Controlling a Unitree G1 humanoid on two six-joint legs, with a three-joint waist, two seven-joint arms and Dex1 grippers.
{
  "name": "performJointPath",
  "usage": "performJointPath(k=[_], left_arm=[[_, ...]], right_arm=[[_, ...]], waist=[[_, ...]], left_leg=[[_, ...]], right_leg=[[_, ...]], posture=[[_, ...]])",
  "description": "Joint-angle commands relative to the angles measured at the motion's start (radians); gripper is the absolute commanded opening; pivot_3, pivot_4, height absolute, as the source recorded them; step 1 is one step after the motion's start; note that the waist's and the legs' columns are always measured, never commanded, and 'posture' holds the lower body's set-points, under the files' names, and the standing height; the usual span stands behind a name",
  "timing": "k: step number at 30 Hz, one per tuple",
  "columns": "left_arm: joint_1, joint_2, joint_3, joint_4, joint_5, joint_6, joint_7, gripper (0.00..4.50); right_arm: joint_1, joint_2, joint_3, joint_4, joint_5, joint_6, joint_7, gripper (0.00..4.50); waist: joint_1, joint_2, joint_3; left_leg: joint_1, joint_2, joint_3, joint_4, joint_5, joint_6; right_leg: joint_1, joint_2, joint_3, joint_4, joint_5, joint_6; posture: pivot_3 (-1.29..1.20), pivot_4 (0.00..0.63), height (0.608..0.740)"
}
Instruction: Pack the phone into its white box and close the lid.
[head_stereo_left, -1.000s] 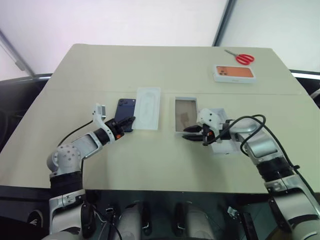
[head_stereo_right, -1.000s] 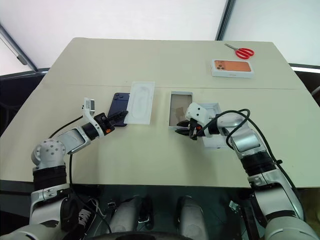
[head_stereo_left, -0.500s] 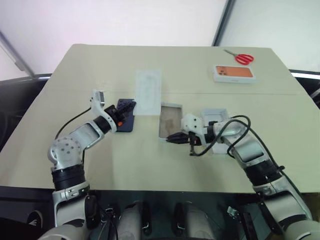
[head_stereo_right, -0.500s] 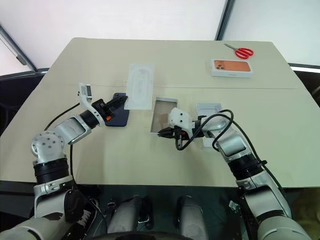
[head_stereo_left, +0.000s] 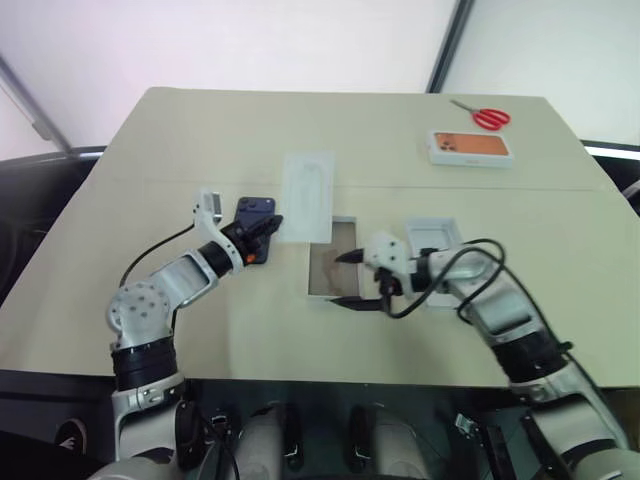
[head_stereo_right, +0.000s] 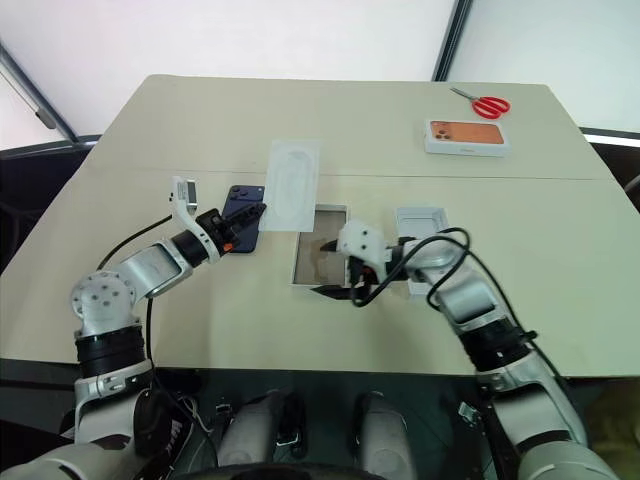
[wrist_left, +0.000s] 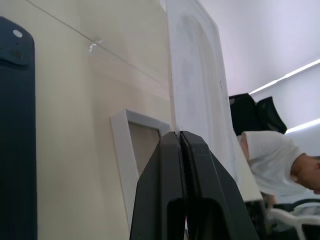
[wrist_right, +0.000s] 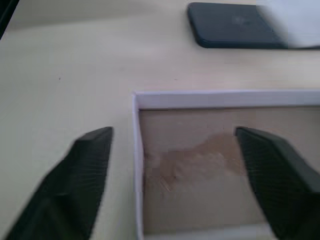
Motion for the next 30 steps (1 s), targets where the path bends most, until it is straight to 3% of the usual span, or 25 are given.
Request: performJointPath(k=[1, 8, 26, 27, 28, 30], left_arm=[[0.032, -0.018, -0.006, -0.073, -0.06, 0.019, 0.034, 0.0], [0.121, -0.082, -0.071, -0.134, -0.082, 0.025, 0.09, 0.0], [0.184, -0.119, -0.142, -0.161, -0.115, 0.023, 0.146, 0.0], [0.186, -0.12, -0.144, -0.161, -0.123, 0.024, 0.142, 0.61], [0.186, -0.115, -0.149, -0.163, -0.124, 0.028, 0.139, 0.89], [0.187, -0.098, -0.159, -0.171, -0.119, 0.03, 0.139, 1.9]], right_arm=[[0.031, -0.083, -0.124, -0.051, 0.079, 0.024, 0.035, 3.95], [0.04, -0.135, -0.271, 0.035, 0.13, -0.015, 0.007, 3.95], [0.034, -0.094, -0.243, 0.088, 0.103, -0.134, -0.022, 3.95], [0.033, -0.091, -0.241, 0.089, 0.102, -0.136, -0.023, 4.02], [0.03, -0.089, -0.239, 0.09, 0.101, -0.137, -0.024, 4.02], [0.025, -0.087, -0.237, 0.094, 0.103, -0.135, -0.022, 4.02]], waist=[[0.001, 0.0, 0.0], [-0.002, 0.0, 0.0], [0.002, 0.0, 0.0], [0.002, 0.0, 0.0], [0.002, 0.0, 0.0], [0.002, 0.0, 0.0]], left_leg=[[0.0, 0.0, 0.0, 0.0, 0.0, 0.0], [0.0, 0.001, 0.0, 0.0, 0.0, 0.0], [0.0, 0.001, -0.001, 0.0, 0.0, 0.0], [0.0, 0.001, -0.001, 0.0, 0.0, 0.0], [0.0, 0.001, -0.001, 0.0, 0.0, 0.0], [0.0, 0.001, -0.001, 0.0, 0.0, 0.0]], right_leg=[[0.0, 0.0, 0.0, 0.0, 0.0, 0.0], [0.0, 0.0, 0.0, 0.0, 0.0, 0.0], [0.0, -0.001, 0.0, 0.0, 0.0, 0.0], [0.0, -0.001, 0.0, 0.0, 0.0, 0.0], [0.0, -0.001, 0.0, 0.0, 0.0, 0.0], [0.0, -0.001, 0.0, 0.0, 0.0, 0.0]], posture=[[0.0, 0.15, 0.738], [0.0, 0.15, 0.738], [0.0, 0.15, 0.738], [0.0, 0.15, 0.738], [0.0, 0.15, 0.738], [0.0, 0.15, 0.738]])
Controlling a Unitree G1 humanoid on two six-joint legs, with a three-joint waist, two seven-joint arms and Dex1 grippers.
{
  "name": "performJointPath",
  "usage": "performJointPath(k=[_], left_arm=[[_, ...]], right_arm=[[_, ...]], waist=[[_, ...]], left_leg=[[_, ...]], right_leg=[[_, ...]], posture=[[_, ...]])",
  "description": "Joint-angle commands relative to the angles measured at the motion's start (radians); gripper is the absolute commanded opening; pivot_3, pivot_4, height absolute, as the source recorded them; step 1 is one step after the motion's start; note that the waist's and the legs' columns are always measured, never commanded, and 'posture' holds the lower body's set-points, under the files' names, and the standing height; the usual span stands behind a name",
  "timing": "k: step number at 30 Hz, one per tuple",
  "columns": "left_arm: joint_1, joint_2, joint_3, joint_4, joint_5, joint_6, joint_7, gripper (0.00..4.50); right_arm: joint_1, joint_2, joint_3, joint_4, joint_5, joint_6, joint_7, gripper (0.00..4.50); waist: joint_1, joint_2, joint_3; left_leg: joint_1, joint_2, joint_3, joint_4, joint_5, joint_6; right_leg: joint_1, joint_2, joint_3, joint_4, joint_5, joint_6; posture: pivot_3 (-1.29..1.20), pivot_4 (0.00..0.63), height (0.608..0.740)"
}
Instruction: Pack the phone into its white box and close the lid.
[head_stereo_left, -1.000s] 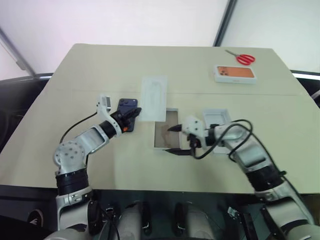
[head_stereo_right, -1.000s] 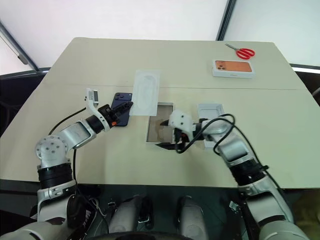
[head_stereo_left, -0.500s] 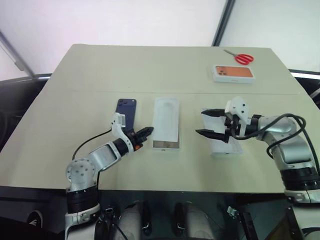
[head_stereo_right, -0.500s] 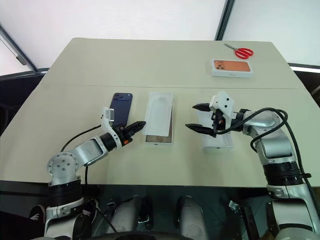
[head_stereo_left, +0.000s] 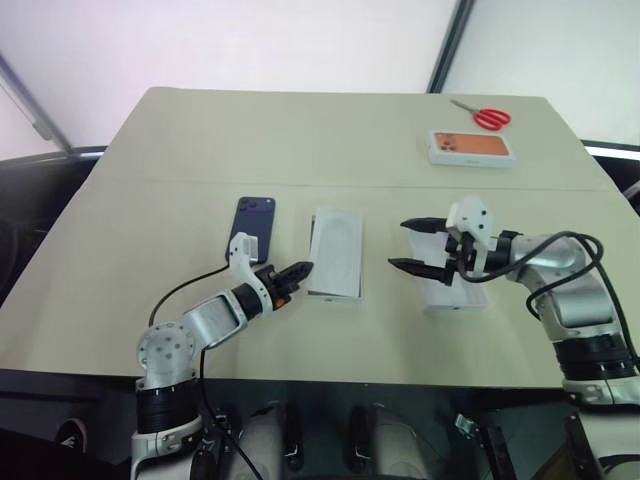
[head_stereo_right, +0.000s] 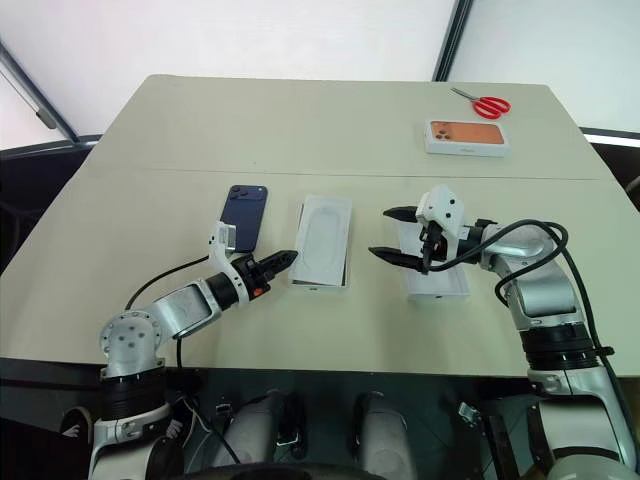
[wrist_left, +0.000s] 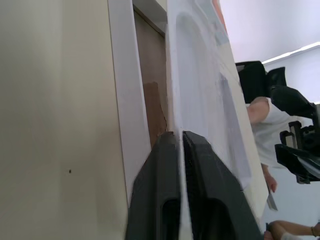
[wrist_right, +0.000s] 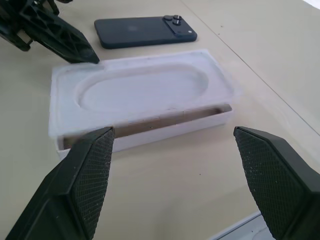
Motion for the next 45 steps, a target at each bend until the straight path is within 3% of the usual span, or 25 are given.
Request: performJointPath(k=[1, 9, 12, 15, 21, 24, 34, 42, 45], left_arm=[[0.005, 0.017, -0.015, -0.054, -0.015, -0.007, -0.013, 2.35], [0.013, 0.056, 0.024, -0.08, -0.067, -0.039, -0.045, 2.35], [0.002, 0.124, 0.034, -0.12, -0.024, -0.098, -0.126, 2.35], [-0.016, 0.194, 0.04, -0.125, 0.019, -0.17, -0.21, 2.42], [-0.003, 0.332, -0.013, -0.097, 0.218, -0.327, -0.392, 2.42], [-0.003, 0.347, -0.012, -0.072, 0.258, -0.364, -0.422, 2.42], [-0.002, 0.315, -0.011, -0.063, 0.283, -0.363, -0.409, 2.42], [-0.003, 0.304, -0.001, -0.054, 0.297, -0.364, -0.394, 2.42], [-0.003, 0.294, 0.0, -0.053, 0.295, -0.359, -0.385, 2.42]], right_arm=[[-0.029, 0.004, -0.007, -0.002, 0.005, -0.018, -0.001, 4.02], [-0.052, 0.034, 0.028, 0.012, -0.011, -0.012, -0.023, 4.02], [-0.068, 0.069, 0.048, -0.008, -0.002, 0.028, -0.041, 4.02], [-0.105, 0.103, 0.068, -0.001, -0.014, 0.08, -0.082, 3.2], [-0.145, 0.156, 0.192, 0.002, -0.163, 0.027, -0.16, 0.08], [-0.147, 0.16, 0.297, 0.025, -0.281, 0.008, -0.18, 0.03], [-0.2, 0.242, 0.413, 0.071, -0.423, 0.029, -0.233, 0.03], [-0.205, 0.291, 0.417, 0.076, -0.414, 0.034, -0.22, 0.03], [-0.238, 0.321, 0.34, 0.069, -0.351, 0.089, -0.237, 0.03]], waist=[[0.0, 0.0, 0.0], [-0.004, 0.0, 0.0], [-0.006, 0.0, 0.0], [-0.006, 0.0, 0.0], [-0.005, 0.0, 0.0], [-0.005, 0.001, 0.0], [-0.007, 0.001, 0.0], [-0.008, 0.001, 0.0], [-0.009, 0.001, 0.0]], left_leg=[[0.0, 0.0, 0.0, 0.0, 0.0, 0.0], [0.0, 0.0, 0.0, 0.0, 0.0, 0.0], [0.0, 0.001, 0.0, 0.0, 0.0, 0.0], [0.0, 0.001, 0.0, -0.001, 0.0, 0.0], [0.0, 0.0, 0.0, -0.001, 0.0, -0.001], [-0.001, 0.0, 0.001, -0.002, -0.001, -0.003], [-0.002, 0.0, 0.001, -0.001, 0.0, -0.001], [-0.002, 0.0, 0.001, -0.002, 0.0, -0.001], [-0.002, 0.001, 0.001, -0.002, 0.0, -0.001]], right_leg=[[0.0, 0.0, 0.0, 0.0, 0.0, 0.0], [0.0, 0.0, 0.0, 0.0, 0.0, 0.0], [0.0, 0.0, 0.0, 0.0, 0.0, 0.0], [-0.001, 0.0, 0.0, 0.0, 0.0, 0.0], [-0.001, 0.0, 0.0, -0.001, 0.0, 0.0], [-0.002, 0.0, 0.0, -0.001, 0.0, 0.0], [-0.003, 0.0, 0.0, 0.0, 0.0, 0.0], [-0.003, 0.001, 0.0, 0.0, 0.0, 0.0], [-0.003, 0.001, 0.0, 0.0, 0.0, 0.0]], posture=[[0.0, 0.15, 0.738], [0.0, 0.15, 0.738], [0.0, 0.15, 0.738], [0.0, 0.15, 0.738], [0.0, 0.15, 0.738], [0.0, 0.15, 0.738], [0.0, 0.15, 0.738], [0.0, 0.15, 0.738], [0.0, 0.15, 0.738]])
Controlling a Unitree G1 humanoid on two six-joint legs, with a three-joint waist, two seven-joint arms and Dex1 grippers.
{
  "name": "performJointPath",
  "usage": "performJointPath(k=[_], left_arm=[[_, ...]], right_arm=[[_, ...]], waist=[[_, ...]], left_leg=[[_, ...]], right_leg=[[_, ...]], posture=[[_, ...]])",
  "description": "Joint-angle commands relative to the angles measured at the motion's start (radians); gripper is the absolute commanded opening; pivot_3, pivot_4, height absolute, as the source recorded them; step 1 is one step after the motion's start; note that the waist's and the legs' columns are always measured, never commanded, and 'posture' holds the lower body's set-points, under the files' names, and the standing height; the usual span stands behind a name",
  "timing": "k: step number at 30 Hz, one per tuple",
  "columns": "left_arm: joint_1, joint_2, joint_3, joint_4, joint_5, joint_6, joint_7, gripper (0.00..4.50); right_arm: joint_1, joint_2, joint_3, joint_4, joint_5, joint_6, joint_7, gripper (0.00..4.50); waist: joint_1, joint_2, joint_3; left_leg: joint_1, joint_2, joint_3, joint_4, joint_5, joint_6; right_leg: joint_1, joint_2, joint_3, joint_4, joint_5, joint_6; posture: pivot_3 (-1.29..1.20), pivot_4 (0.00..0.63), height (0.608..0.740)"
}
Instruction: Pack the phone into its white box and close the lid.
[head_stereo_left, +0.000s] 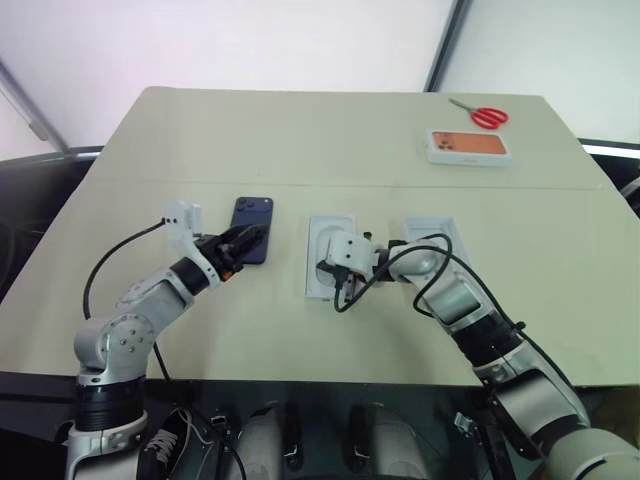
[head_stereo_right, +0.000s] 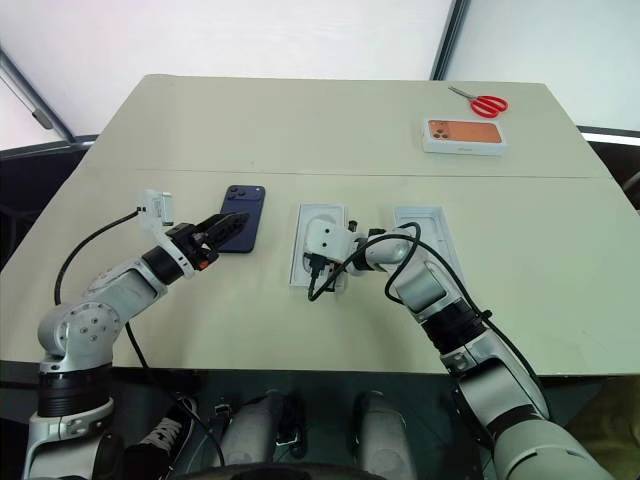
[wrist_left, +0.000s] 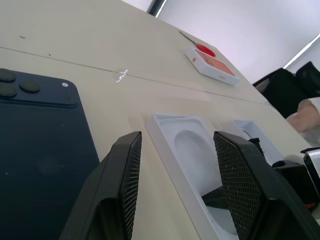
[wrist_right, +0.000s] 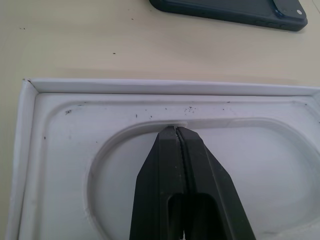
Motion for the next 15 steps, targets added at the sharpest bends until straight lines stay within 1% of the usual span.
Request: performJointPath(k=[1, 4, 9, 12, 15], left_arm=[[-0.003, -0.011, 0.01, -0.02, -0.004, -0.007, 0.005, 2.42], [-0.001, -0.017, 0.005, -0.024, 0.0, -0.007, 0.003, 2.42], [-0.003, -0.023, -0.001, -0.02, 0.005, -0.008, 0.004, 2.42], [-0.006, -0.013, 0.007, -0.015, 0.005, 0.0, 0.0, 2.42], [-0.03, 0.042, 0.047, 0.047, -0.007, 0.039, -0.017, 2.42]], right_arm=[[-0.062, 0.012, -0.075, -0.012, 0.04, 0.019, -0.017, 0.03], [-0.093, -0.029, -0.074, 0.029, -0.004, -0.022, -0.027, 0.03], [-0.126, -0.037, -0.093, 0.11, -0.011, -0.058, -0.056, 0.03], [-0.116, -0.017, -0.098, 0.104, 0.007, -0.071, -0.053, 0.03], [-0.13, 0.039, -0.128, 0.103, 0.043, -0.051, -0.086, 0.03]], waist=[[0.0, 0.0, 0.0], [0.002, 0.0, 0.0], [-0.001, 0.0, 0.0], [-0.002, 0.0, 0.0], [-0.005, 0.0, 0.0]], left_leg=[[0.0, 0.0, 0.0, 0.0, 0.0, 0.0], [0.0, 0.0, 0.0, 0.0, 0.0, 0.0], [0.0, 0.0, 0.0, 0.0, 0.0, 0.0], [0.0, 0.0, 0.0, 0.0, 0.0, 0.0], [0.0, 0.001, 0.0, -0.001, 0.0, 0.0]], right_leg=[[0.0, 0.0, 0.0, 0.0, 0.0, 0.0], [0.0, 0.0, 0.0, 0.0, 0.0, 0.0], [0.0, 0.0, 0.0, 0.0, 0.0, 0.0], [0.0, 0.0, 0.0, 0.0, 0.0, 0.0], [0.0, 0.001, 0.0, 0.0, 0.0, 0.0]], posture=[[0.0, 0.15, 0.738], [0.0, 0.15, 0.738], [0.0, 0.15, 0.738], [0.0, 0.15, 0.738], [0.0, 0.15, 0.738]])
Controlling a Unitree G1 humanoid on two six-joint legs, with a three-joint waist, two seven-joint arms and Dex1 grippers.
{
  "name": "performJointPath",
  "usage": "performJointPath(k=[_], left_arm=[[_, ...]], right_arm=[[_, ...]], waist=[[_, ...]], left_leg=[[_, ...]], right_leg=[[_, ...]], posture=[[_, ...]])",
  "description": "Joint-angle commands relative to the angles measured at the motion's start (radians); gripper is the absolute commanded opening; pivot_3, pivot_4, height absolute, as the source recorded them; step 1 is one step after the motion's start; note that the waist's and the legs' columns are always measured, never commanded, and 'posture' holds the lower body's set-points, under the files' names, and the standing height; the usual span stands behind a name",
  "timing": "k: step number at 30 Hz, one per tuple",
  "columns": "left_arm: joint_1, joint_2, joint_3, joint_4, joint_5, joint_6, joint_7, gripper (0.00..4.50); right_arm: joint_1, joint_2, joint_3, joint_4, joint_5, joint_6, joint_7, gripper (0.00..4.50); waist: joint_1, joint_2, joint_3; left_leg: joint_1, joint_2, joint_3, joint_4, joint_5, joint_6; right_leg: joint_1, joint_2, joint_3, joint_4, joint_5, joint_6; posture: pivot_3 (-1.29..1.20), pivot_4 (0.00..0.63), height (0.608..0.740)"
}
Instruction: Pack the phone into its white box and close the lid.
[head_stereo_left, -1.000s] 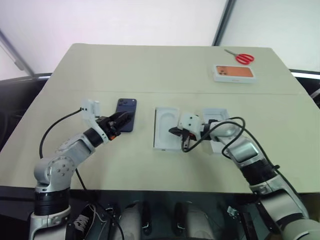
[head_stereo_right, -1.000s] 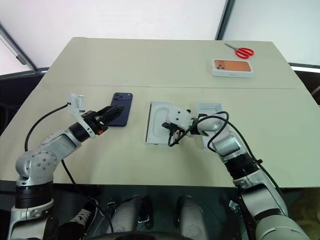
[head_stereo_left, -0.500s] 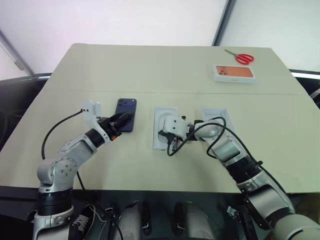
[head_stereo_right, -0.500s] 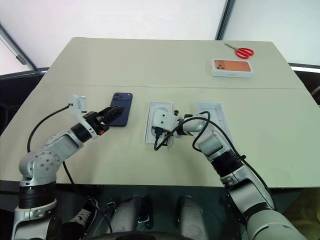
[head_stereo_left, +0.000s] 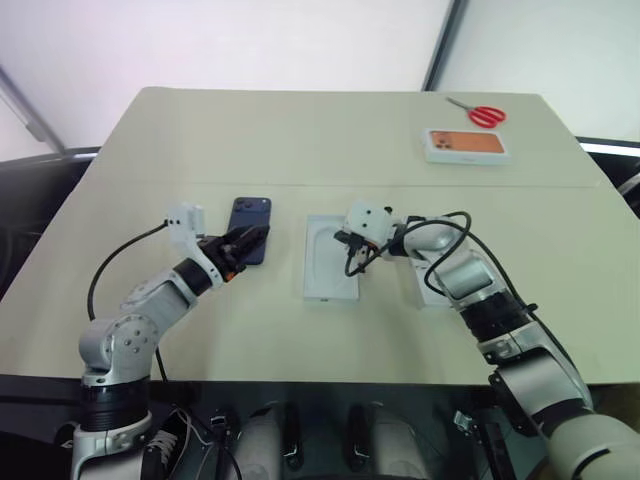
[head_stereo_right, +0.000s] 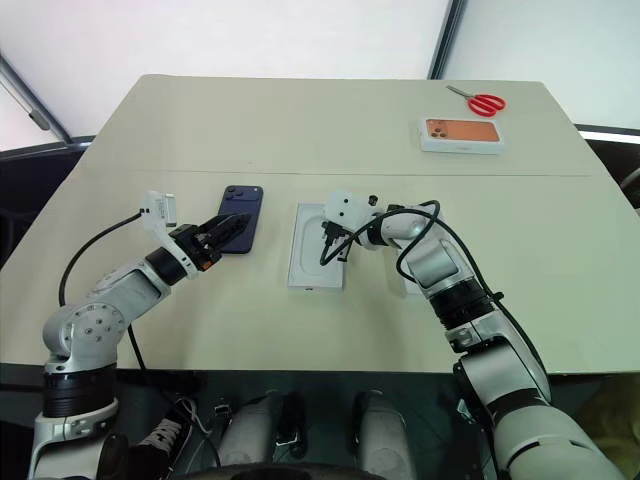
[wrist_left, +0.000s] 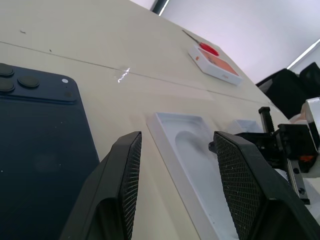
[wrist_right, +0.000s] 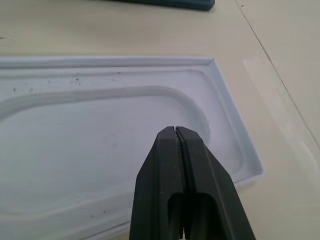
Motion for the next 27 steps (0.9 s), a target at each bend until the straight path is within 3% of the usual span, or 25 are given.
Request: performJointPath(k=[1, 7, 12, 19, 27], left_arm=[[-0.046, 0.069, 0.07, 0.073, -0.031, 0.048, -0.023, 2.42], [-0.132, 0.182, 0.118, 0.231, 0.017, 0.041, -0.075, 2.42], [-0.191, 0.259, 0.075, 0.397, 0.09, 0.053, -0.16, 2.42], [-0.315, 0.273, 0.017, 0.661, 0.182, 0.099, -0.245, 2.42], [-0.418, 0.26, -0.089, 0.826, 0.28, 0.125, -0.403, 2.42]], right_arm=[[-0.032, 0.058, -0.053, -0.029, 0.054, 0.0, -0.028, 0.03], [-0.059, 0.154, -0.063, 0.021, 0.065, -0.006, -0.086, 0.03], [-0.137, 0.24, -0.003, 0.142, 0.007, -0.048, -0.119, 0.03], [-0.273, 0.333, 0.058, 0.407, -0.064, -0.065, -0.13, 0.03], [-0.331, 0.378, 0.125, 0.6, -0.168, -0.135, -0.159, 0.03]], waist=[[-0.001, 0.0, 0.0], [0.002, 0.0, 0.0], [-0.002, 0.0, 0.0], [-0.002, 0.0, 0.0], [-0.008, 0.001, 0.001]], left_leg=[[0.0, 0.0, 0.0, 0.0, 0.0, -0.001], [0.0, 0.0, 0.0, 0.0, 0.001, -0.001], [0.0, 0.0, 0.001, -0.001, 0.001, -0.001], [-0.001, 0.0, 0.001, -0.001, 0.001, -0.002], [-0.003, 0.0, 0.002, -0.001, 0.001, -0.003]], right_leg=[[0.0, 0.001, 0.0, 0.0, 0.0, 0.0], [-0.001, 0.002, 0.0, 0.0, 0.0, 0.0], [-0.002, 0.003, 0.0, 0.001, 0.0, 0.0], [-0.003, 0.003, 0.0, 0.001, 0.0, 0.0], [-0.006, 0.003, 0.0, 0.002, 0.0, 0.0]], posture=[[0.0, 0.15, 0.738], [0.0, 0.15, 0.738], [0.0, 0.15, 0.738], [0.0, 0.15, 0.738], [0.0, 0.15, 0.738]])
